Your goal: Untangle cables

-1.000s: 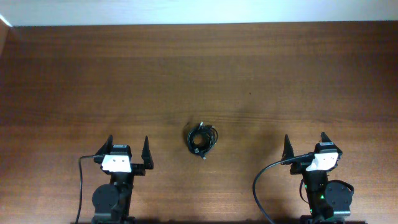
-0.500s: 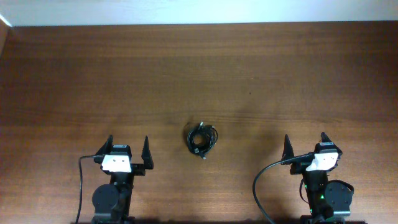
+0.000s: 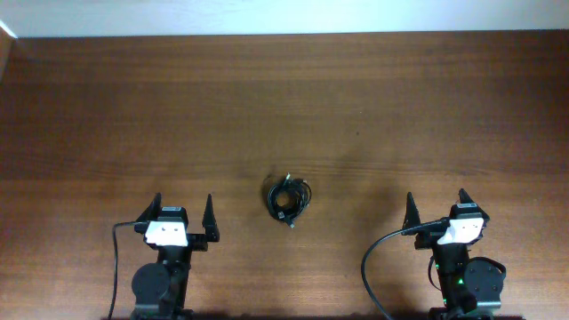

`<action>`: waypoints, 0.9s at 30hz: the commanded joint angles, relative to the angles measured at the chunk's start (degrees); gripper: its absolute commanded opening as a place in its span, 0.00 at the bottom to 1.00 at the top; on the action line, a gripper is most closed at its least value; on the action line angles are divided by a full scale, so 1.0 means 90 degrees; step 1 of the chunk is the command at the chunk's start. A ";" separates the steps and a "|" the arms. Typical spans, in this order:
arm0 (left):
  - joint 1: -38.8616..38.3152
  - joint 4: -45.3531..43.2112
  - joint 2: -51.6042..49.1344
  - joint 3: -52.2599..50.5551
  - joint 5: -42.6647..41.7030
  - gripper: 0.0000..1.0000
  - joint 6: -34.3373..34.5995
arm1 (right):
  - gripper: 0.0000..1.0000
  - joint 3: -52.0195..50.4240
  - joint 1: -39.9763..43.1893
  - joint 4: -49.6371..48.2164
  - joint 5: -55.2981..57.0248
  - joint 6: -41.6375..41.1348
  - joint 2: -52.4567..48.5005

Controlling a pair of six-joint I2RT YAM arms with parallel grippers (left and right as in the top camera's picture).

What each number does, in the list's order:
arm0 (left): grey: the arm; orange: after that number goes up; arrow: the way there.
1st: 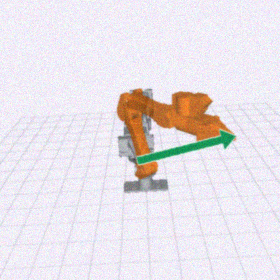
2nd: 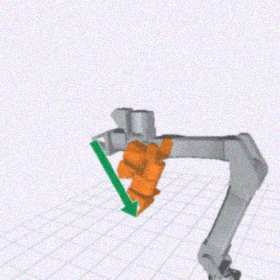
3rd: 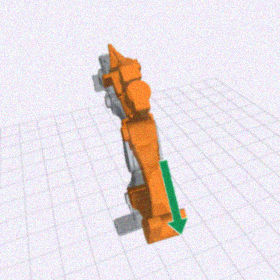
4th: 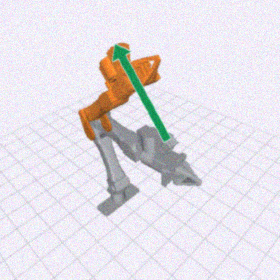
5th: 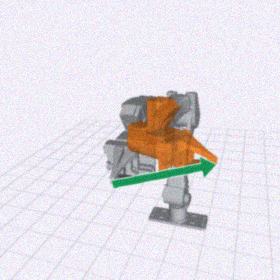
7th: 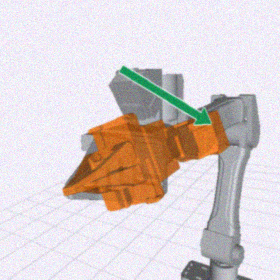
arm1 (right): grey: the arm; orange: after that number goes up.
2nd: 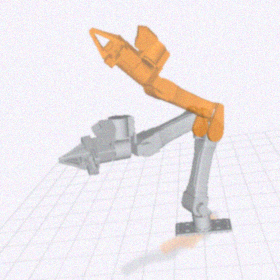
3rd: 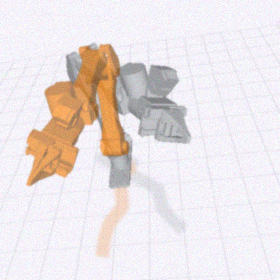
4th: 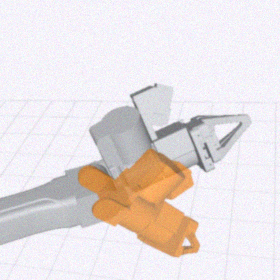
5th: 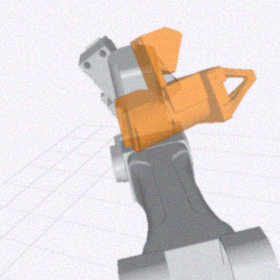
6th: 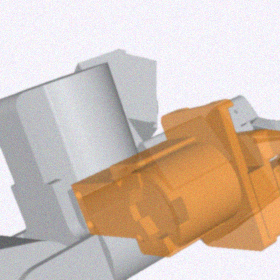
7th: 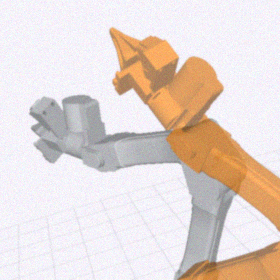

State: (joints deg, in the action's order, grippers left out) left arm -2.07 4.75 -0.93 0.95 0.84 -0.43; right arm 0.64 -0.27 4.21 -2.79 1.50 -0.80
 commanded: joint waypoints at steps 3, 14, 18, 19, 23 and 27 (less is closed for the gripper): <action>0.0039 0.0005 0.0070 -0.0049 -0.0068 0.99 -0.0097 | 0.98 -0.0036 -0.0053 0.0032 0.0053 -0.0022 0.0066; 0.0041 0.0002 0.0070 -0.0049 0.0005 0.99 -0.0100 | 0.98 -0.0036 -0.0053 0.0032 0.0053 -0.0022 0.0066; 0.0039 0.0005 0.0070 -0.0049 0.0002 0.99 -0.0100 | 0.98 -0.0036 -0.0053 0.0032 0.0053 -0.0022 0.0066; 0.0039 0.0002 0.0070 -0.0049 0.0002 0.99 -0.0100 | 0.98 -0.0036 -0.0053 0.0032 0.0053 -0.0022 0.0066; 0.0039 0.0005 0.0070 -0.0049 -0.0024 0.99 -0.0097 | 0.98 -0.0036 -0.0053 0.0032 0.0053 -0.0022 0.0066; 0.0039 -0.0340 0.0070 -0.0046 -0.0338 0.99 -0.0097 | 0.98 -0.0036 -0.0053 0.0032 0.0053 -0.0022 0.0066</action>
State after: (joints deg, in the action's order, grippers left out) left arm -2.07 3.90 -0.93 0.93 0.40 -0.43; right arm 0.64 -0.27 4.21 -2.79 1.48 -0.80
